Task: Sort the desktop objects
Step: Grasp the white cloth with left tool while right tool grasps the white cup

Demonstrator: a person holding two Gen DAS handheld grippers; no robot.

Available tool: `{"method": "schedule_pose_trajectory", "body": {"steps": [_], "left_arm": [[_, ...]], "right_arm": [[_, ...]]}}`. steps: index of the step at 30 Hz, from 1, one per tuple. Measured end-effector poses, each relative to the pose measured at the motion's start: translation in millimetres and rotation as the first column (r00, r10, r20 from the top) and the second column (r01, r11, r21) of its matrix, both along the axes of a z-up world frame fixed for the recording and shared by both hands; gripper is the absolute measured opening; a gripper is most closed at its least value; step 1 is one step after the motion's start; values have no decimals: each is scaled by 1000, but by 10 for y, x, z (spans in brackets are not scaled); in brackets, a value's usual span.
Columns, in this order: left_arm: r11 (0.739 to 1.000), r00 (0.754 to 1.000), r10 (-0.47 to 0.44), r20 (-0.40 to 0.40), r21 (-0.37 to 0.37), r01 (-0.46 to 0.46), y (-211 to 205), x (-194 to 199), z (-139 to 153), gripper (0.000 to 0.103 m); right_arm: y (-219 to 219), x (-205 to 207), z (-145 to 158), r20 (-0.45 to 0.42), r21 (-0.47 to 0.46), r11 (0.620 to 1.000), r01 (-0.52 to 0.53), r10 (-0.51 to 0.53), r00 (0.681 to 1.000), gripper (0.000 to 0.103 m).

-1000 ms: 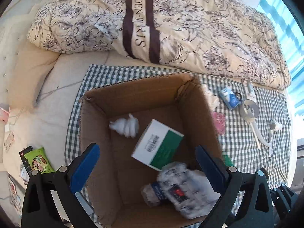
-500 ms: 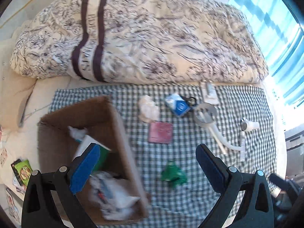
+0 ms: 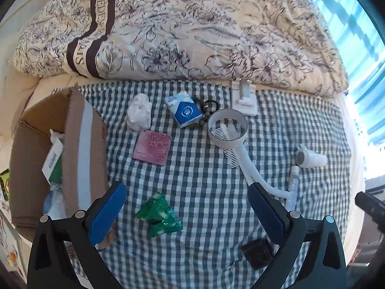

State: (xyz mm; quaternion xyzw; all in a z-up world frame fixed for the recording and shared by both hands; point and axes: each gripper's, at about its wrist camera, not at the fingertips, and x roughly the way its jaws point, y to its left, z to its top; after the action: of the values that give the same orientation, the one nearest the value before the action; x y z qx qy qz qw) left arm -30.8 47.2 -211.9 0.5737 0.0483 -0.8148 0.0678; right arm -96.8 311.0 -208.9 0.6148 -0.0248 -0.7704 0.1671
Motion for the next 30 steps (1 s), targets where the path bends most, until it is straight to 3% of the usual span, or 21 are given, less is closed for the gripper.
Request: {"method": "schedule_pose_trajectory", "body": {"steps": [6, 11, 12, 16, 22, 30], "left_arm": [[999, 1000, 18, 23, -31, -17, 30, -183, -211, 103], [998, 999, 1, 52, -61, 2, 106, -325, -416, 103], [998, 998, 6, 60, -61, -3, 110, -348, -468, 103], [997, 996, 50, 73, -67, -45, 52, -422, -637, 103], [990, 993, 93, 78, -116, -84, -167, -608, -882, 103], [969, 984, 170, 58, -194, -156, -604, -1001, -1037, 103]], "right_arm": [[10, -346, -349, 19, -22, 999, -34, 34, 999, 74], [-122, -580, -547, -25, 96, 968, -231, 234, 972, 74], [-162, -606, -584, -31, 139, 950, -281, 288, 957, 74], [-347, -653, -848, -11, 315, 814, -487, 517, 856, 74], [-493, -626, -1264, 44, 464, 635, -618, 680, 732, 74], [-617, -628, -1707, 106, 567, 491, -662, 753, 649, 72]]}}
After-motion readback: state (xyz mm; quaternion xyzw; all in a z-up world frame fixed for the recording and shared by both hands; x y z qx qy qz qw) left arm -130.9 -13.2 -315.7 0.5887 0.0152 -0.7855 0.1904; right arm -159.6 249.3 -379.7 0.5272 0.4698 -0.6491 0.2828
